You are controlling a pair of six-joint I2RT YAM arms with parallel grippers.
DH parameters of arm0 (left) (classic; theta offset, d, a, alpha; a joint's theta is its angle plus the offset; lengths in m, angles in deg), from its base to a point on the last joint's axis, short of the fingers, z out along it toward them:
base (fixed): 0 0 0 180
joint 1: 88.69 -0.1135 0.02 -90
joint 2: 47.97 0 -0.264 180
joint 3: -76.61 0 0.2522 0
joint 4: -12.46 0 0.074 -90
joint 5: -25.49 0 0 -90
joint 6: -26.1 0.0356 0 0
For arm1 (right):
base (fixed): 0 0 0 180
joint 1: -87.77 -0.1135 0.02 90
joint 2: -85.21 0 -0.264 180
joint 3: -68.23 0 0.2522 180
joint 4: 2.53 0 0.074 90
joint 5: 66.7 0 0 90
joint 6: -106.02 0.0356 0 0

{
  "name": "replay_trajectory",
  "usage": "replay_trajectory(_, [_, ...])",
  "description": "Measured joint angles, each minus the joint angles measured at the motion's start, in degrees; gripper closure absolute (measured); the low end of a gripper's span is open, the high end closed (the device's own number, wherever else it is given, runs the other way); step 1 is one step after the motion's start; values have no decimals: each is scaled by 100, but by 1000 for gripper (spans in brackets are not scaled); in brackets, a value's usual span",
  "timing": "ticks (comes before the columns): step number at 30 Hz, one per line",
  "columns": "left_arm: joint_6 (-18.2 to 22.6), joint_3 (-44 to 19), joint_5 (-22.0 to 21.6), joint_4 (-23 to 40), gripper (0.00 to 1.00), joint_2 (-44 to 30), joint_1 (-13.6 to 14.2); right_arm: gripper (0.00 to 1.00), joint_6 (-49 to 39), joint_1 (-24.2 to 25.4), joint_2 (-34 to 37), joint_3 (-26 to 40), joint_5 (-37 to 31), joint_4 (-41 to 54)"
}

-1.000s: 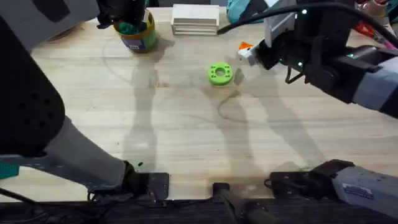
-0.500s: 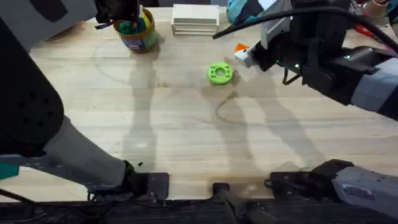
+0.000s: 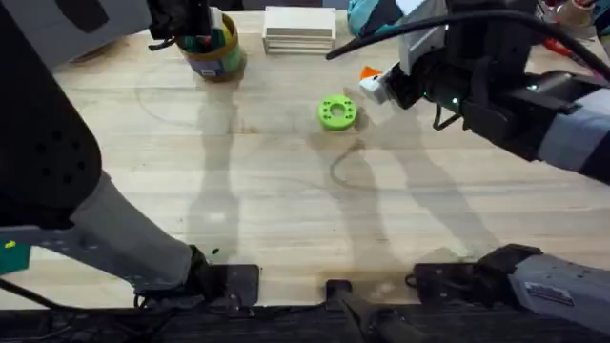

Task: Pick up the gripper from the table and insert it into the empty holder that is missing its gripper. Then pick up a screw, insert it into the mounting hole, and use the screwdriver to tighten it. Finally, clean up the table by picking up the vegetable and placing it into the bucket.

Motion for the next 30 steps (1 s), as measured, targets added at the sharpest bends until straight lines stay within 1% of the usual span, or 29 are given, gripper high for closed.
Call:
replay_trajectory(2, [-9,0,-3,-1,499,5,-4,294,1,0,0,0,1,0])
replay_trajectory(3, [-9,0,-4,0,442,15,-4,294,11,0,0,0,2,0])
replay_trajectory(5, [-11,0,-1,14,153,85,-4,294,112,0,0,0,0,10])
replay_trajectory(6, [-42,0,4,47,59,134,-4,294,172,0,0,2,0,44])
replay_trajectory(7, [-31,0,3,118,26,208,-2,295,248,0,0,27,0,157])
replay_trajectory(9, [-31,0,6,327,17,430,2,294,396,0,0,150,2,580])
replay_trajectory(11, [1,0,9,608,15,716,2,294,537,0,0,432,1,1252])
replay_trajectory(14, [223,0,20,1273,15,1287,2,294,737,0,0,1026,2,2296])
replay_trajectory(17, [533,0,22,2196,15,1919,2,294,897,0,-25,1705,2,3207])
replay_trajectory(20, [857,0,45,3242,15,2484,2,295,989,0,-207,2204,2,3805])
replay_trajectory(23, [1160,0,198,4069,16,2893,2,293,1029,0,-539,2450,2,4091])
replay_trajectory(26, [1469,0,398,4758,16,3205,2,293,1102,0,-909,2503,2,4208])
replay_trajectory(30, [1683,0,532,5309,16,3521,13,294,1488,0,-1199,2503,2,4230])
